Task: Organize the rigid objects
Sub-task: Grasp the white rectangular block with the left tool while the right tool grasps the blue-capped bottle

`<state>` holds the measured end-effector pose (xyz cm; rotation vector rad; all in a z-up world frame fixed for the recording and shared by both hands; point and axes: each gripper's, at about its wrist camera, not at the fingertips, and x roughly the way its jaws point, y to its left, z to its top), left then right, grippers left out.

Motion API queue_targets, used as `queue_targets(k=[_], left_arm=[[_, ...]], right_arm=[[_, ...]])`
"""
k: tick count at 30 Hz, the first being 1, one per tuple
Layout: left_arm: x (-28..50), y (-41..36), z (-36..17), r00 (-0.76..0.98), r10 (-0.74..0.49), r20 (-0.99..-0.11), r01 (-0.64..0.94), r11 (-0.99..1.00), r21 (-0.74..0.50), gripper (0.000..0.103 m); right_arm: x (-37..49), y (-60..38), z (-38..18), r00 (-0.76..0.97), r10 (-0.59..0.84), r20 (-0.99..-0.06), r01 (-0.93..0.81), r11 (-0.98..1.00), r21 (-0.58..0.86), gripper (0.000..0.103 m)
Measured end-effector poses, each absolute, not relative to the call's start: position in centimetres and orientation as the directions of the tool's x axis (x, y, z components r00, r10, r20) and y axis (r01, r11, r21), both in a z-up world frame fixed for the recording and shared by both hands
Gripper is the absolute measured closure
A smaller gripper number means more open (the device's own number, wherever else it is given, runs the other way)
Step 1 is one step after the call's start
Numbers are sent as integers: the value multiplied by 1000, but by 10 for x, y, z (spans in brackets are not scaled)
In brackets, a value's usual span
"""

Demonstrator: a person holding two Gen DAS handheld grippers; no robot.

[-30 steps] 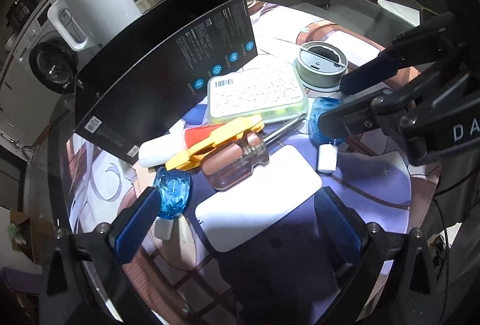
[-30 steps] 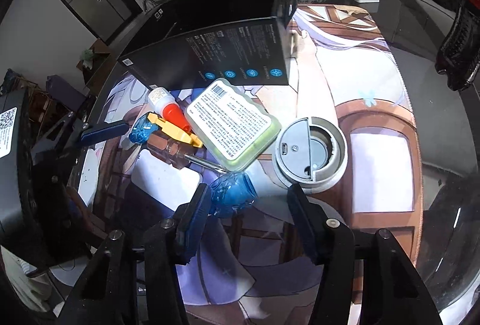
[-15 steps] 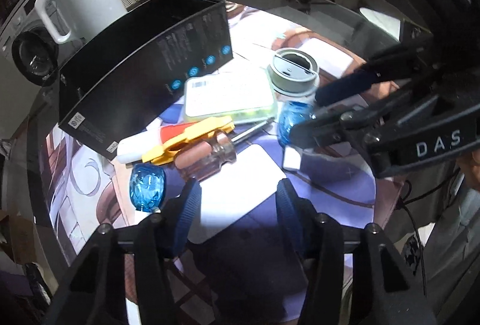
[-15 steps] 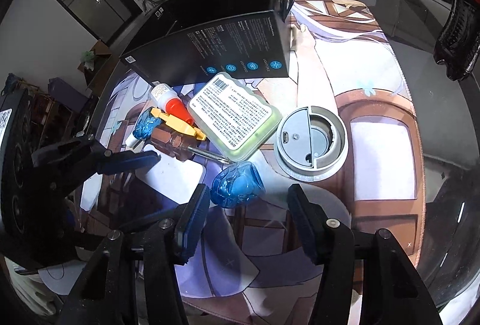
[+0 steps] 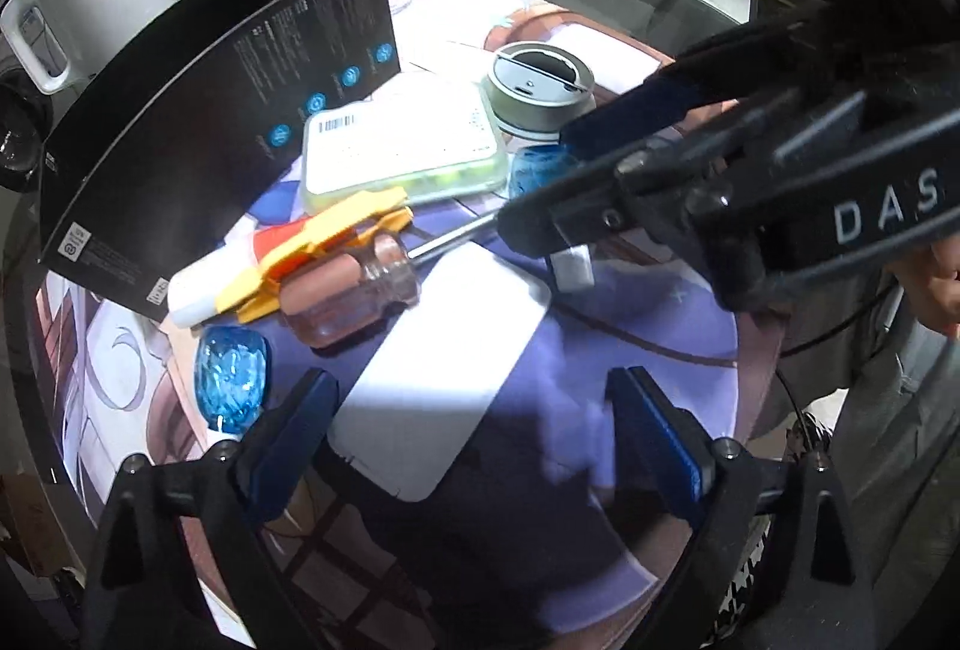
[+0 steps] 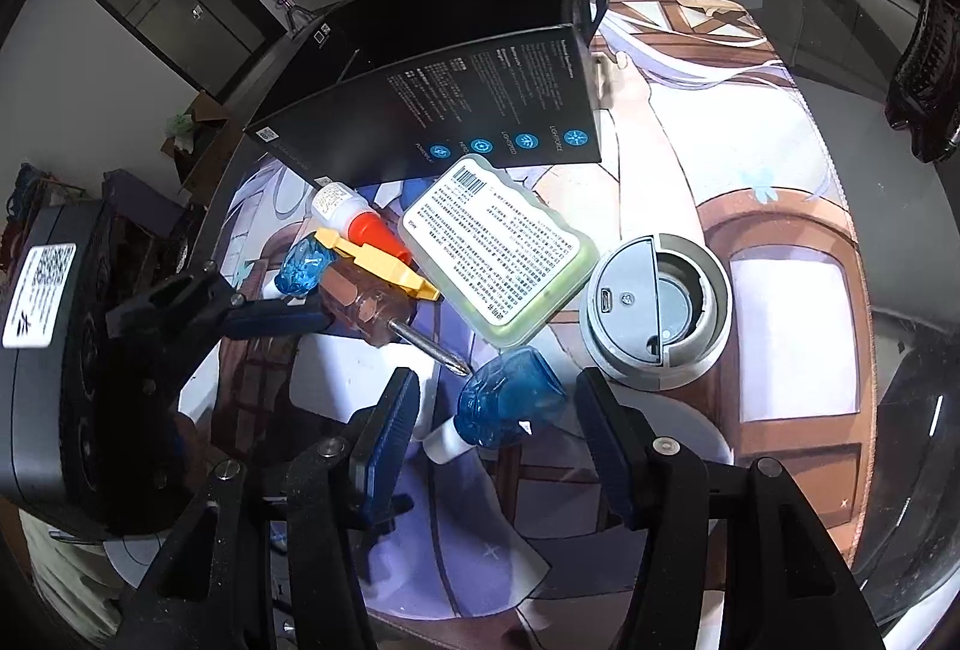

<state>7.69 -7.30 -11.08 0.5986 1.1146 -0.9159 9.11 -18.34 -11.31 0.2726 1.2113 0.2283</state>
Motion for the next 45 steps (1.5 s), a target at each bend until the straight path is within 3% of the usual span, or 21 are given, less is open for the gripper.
queue_targets(k=[2,4,6,9,11,13,17,24,26,29,34,36,39,41,42,45], left_arm=[[69,-72,-109,144,-306,-941,865,500,-30,16],[64,-73,-104,136,-311,-941,866,499,-40,40],[67,-73,-102,145,-321,-936,835,547,-58,54],[84,-76,-102,130,-354,-926,754,642,-139,55],[80,-82,-103,183,-320,-930,751,655,-78,65],[73,-85,-105,219,-294,-930,753,658,-30,66],[66,-74,-101,232,-280,-932,712,701,-33,66],[70,-22,-102,297,-281,-913,481,869,-111,65],[70,-13,-103,298,-287,-910,435,890,-138,61],[66,-10,-106,313,-240,-919,394,913,-104,43],[63,-29,-111,332,-178,-926,430,903,-19,41],[62,-30,-111,331,-190,-924,437,899,-28,41],[61,-31,-110,328,-240,-914,454,888,-70,41],[62,-34,-109,334,-262,-906,455,886,-88,49],[61,-35,-109,341,-258,-904,461,884,-79,64],[62,-36,-107,332,-261,-906,473,877,-80,66]], right_arm=[[91,-185,-113,334,317,-887,-20,944,330,47],[89,-187,-112,333,317,-888,-19,944,330,47],[88,-186,-112,334,314,-889,-26,946,324,47],[88,-183,-113,336,305,-891,-37,950,311,47],[87,-181,-113,338,300,-892,-41,951,305,47],[86,-178,-112,348,293,-891,-59,955,291,50],[81,-173,-114,347,286,-893,-115,958,262,68],[69,-155,-110,355,278,-893,-200,955,217,69],[70,-154,-108,358,263,-896,-191,960,205,64],[68,-156,-108,352,269,-896,-172,960,221,62],[59,-140,-114,337,258,-905,-227,956,188,62],[60,-138,-116,343,236,-909,-250,956,154,72],[61,-139,-117,352,210,-912,-271,956,116,72],[61,-141,-117,351,210,-913,-269,956,116,72],[61,-142,-117,351,210,-913,-269,956,117,72],[62,-143,-117,357,210,-910,-262,958,118,72]])
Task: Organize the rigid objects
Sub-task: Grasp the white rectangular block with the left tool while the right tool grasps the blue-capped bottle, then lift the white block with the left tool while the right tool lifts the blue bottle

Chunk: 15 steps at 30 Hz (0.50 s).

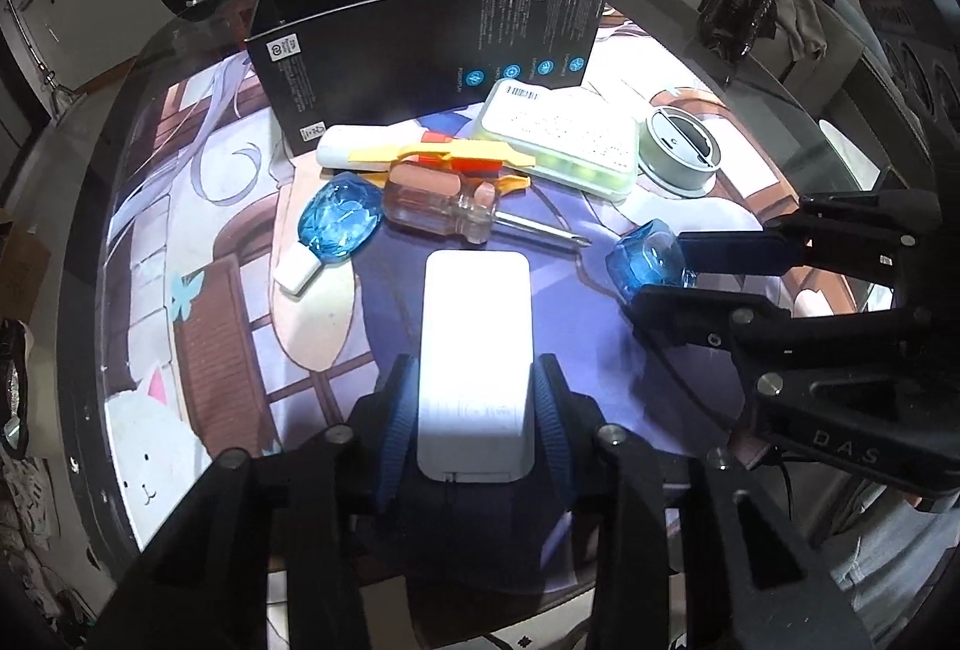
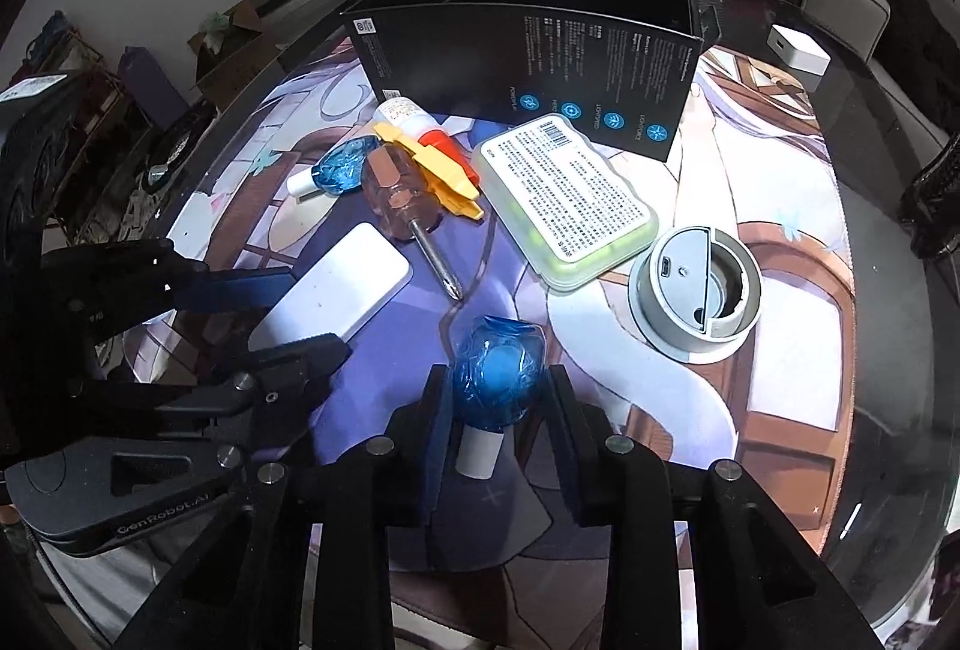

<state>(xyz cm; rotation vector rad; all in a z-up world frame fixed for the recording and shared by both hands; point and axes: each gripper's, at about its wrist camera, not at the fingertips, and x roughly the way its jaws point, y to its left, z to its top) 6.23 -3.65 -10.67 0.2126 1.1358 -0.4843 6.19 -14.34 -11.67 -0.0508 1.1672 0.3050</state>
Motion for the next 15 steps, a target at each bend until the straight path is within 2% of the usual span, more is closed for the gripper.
queue_targets(k=[5,11,15], left_arm=[[59,-33,-95,372,-273,-887,467,881,-76,66],[41,-32,-59,518,-304,-799,493,870,-11,66],[47,-29,-59,499,-313,-808,489,871,-35,66]], right_arm=[[60,-147,-111,377,222,-899,-256,958,129,72],[52,-149,-85,490,233,-840,-268,957,109,72],[54,-150,-82,494,235,-837,-265,958,113,72]])
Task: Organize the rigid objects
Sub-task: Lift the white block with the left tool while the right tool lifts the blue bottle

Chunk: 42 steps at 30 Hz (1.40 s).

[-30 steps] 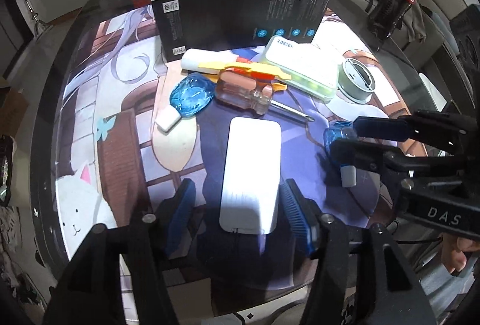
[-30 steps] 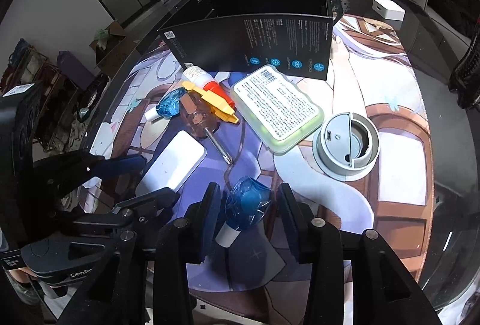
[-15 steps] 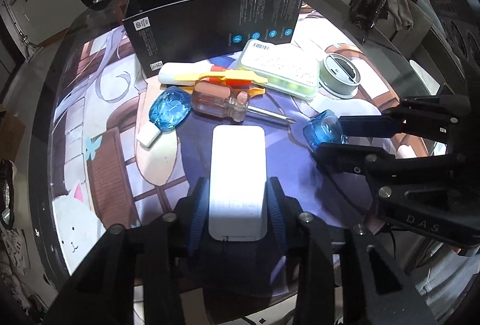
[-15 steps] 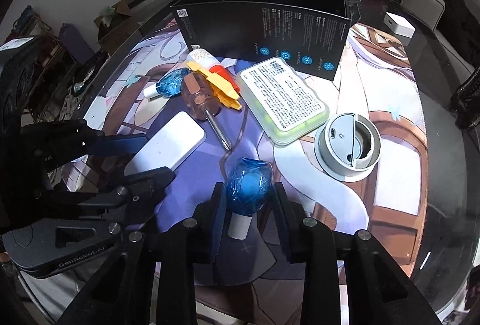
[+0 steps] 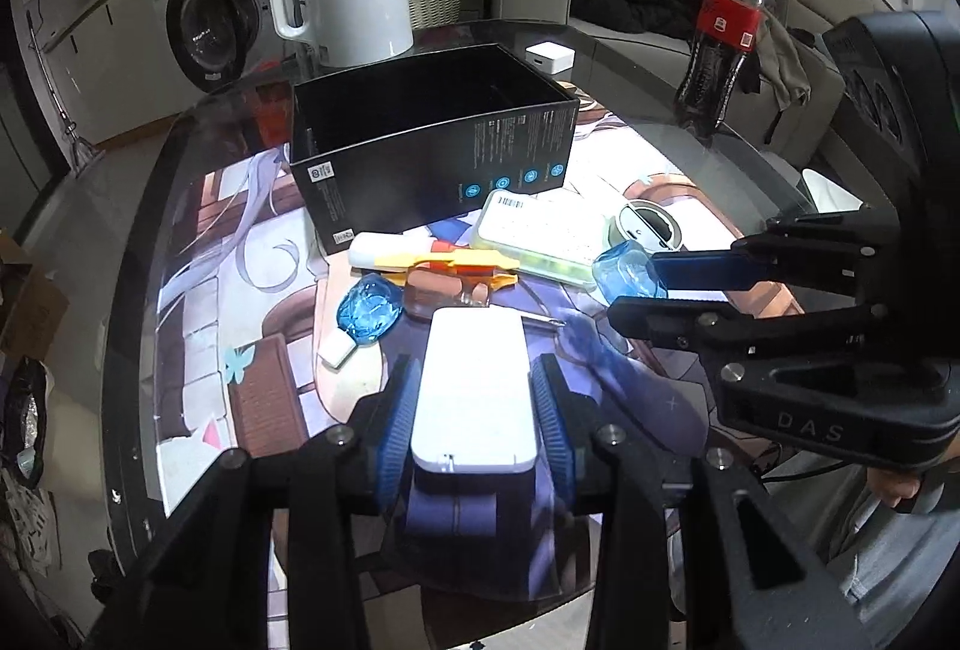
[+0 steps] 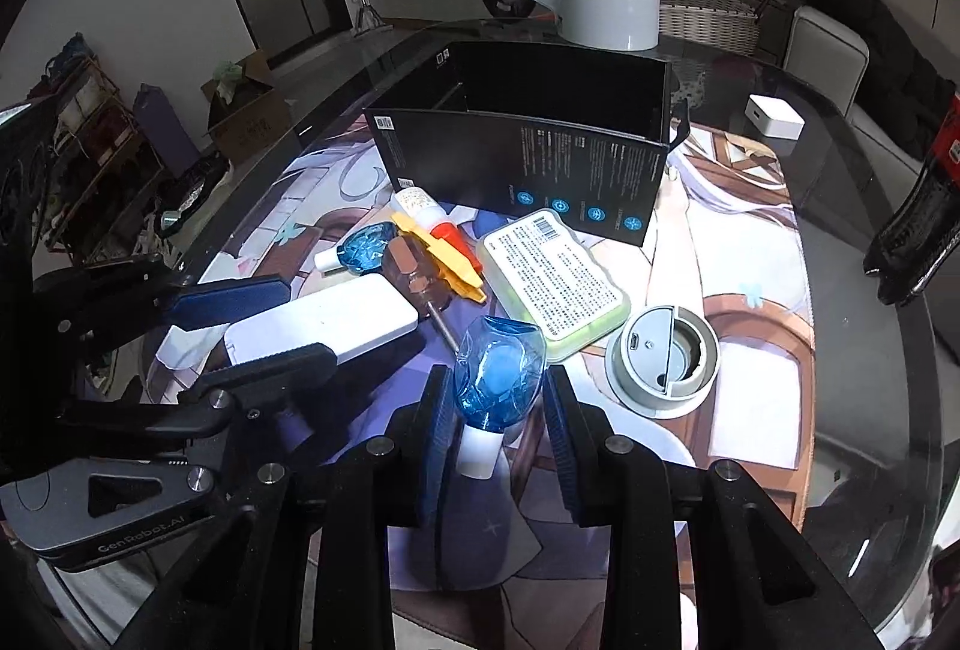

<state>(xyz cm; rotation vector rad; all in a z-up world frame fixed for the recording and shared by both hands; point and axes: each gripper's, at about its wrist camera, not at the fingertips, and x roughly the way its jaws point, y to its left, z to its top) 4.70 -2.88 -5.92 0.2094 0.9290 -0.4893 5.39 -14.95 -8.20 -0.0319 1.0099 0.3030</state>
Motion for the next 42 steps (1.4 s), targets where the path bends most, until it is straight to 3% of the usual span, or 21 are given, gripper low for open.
queue_targets(k=[6,11,14,16,17,19,23,30,37,42], left_arm=[[52,-24,-61,507,-291,-812,462,887,-30,66],[58,-32,-100,371,-222,-902,476,879,-21,66],[59,-38,-105,389,-186,-902,488,872,31,60],[62,-40,-106,400,-167,-901,485,873,53,45],[65,-39,-107,391,-189,-901,485,874,27,46],[68,-35,-106,366,-230,-902,482,876,-27,66],[65,-33,-96,394,-247,-885,481,876,-30,66],[32,-24,-25,672,-323,-666,476,878,54,66],[-5,-11,23,847,-362,-388,435,893,115,66],[-14,2,37,881,-360,-309,409,906,110,66]], right_arm=[[54,-148,-90,465,236,-853,-269,956,118,72],[54,-143,-103,415,241,-877,-282,951,128,72],[52,-140,-105,405,245,-881,-289,948,131,72],[53,-139,-105,405,243,-881,-290,948,129,72],[53,-139,-105,404,245,-882,-290,948,131,72],[54,-141,-106,402,245,-882,-285,949,134,72],[54,-144,-104,410,249,-877,-278,950,139,72],[38,-145,-63,578,299,-759,-305,942,139,72],[-2,-153,-4,839,269,-473,-279,959,51,72],[-33,-156,25,932,237,-276,-248,969,-7,72]])
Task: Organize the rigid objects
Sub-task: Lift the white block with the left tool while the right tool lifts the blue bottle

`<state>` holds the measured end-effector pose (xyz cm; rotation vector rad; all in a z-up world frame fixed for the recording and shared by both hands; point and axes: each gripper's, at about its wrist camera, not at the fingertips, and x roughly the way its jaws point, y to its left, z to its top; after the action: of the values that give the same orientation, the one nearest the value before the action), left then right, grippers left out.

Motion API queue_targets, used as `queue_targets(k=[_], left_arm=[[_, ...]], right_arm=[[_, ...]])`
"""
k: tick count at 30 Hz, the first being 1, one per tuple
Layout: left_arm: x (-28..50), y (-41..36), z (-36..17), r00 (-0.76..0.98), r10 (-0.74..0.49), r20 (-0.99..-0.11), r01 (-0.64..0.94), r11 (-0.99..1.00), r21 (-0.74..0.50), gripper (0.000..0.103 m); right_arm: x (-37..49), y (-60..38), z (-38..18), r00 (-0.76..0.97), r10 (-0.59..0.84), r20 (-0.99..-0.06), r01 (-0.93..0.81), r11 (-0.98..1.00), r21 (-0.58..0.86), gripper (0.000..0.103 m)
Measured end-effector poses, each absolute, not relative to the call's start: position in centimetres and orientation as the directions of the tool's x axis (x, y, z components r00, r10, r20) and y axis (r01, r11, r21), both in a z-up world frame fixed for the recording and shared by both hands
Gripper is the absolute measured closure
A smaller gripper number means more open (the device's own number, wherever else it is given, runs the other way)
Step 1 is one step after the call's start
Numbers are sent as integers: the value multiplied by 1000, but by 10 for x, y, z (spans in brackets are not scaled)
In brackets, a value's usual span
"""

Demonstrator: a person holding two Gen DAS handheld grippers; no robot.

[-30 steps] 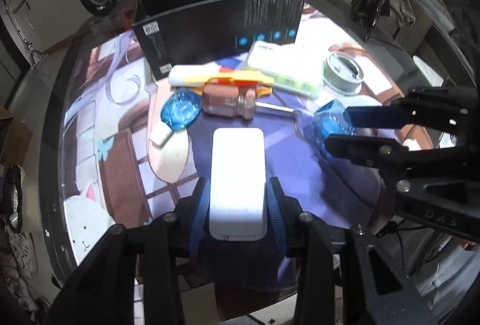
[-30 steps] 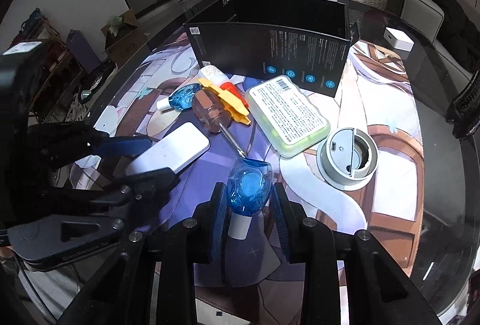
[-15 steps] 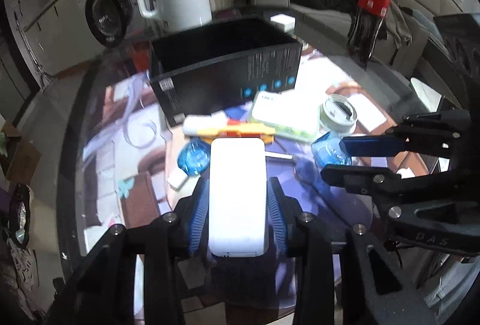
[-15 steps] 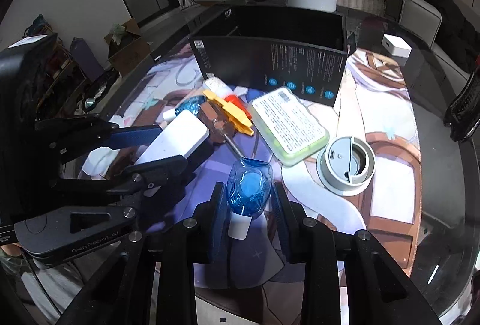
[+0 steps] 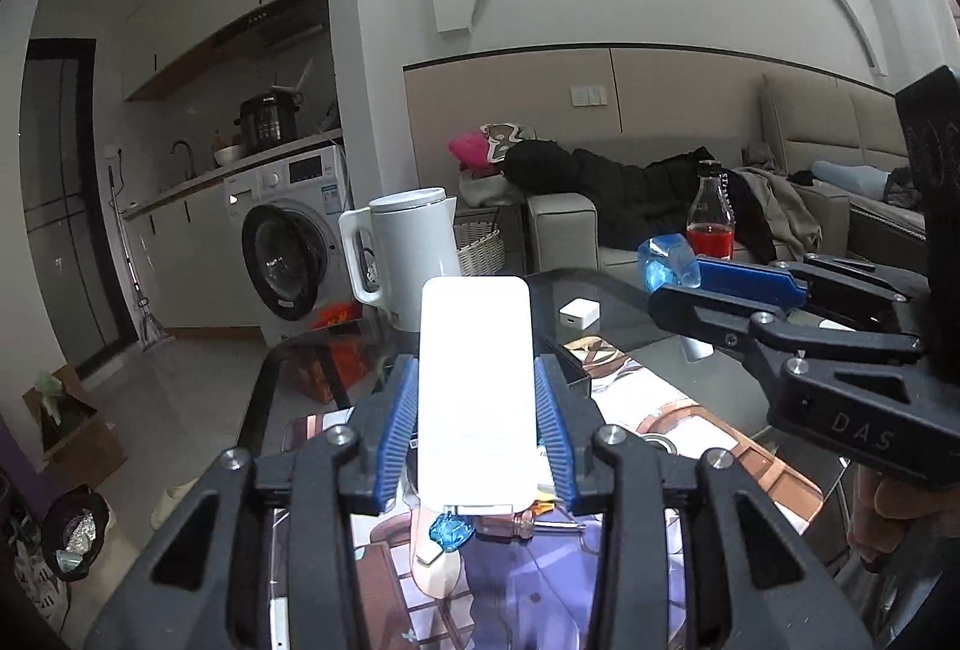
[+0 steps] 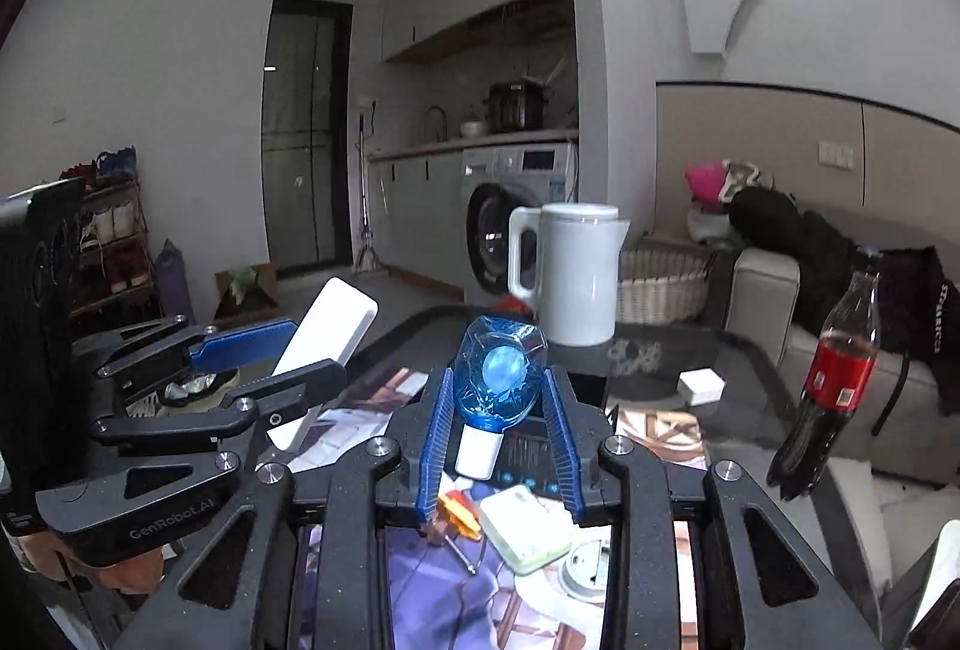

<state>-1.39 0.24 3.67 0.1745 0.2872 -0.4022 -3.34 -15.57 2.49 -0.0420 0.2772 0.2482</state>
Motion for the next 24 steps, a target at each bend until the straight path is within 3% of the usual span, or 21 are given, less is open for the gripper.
queue_targets(k=[18,24], left_arm=[[82,0,53,888,-359,-287,363,931,-42,66],[129,-9,40,875,-351,-333,338,936,-98,66]], right_arm=[[41,-154,54,935,260,-241,-267,964,4,72],[101,-164,48,923,229,-308,-218,973,71,72]])
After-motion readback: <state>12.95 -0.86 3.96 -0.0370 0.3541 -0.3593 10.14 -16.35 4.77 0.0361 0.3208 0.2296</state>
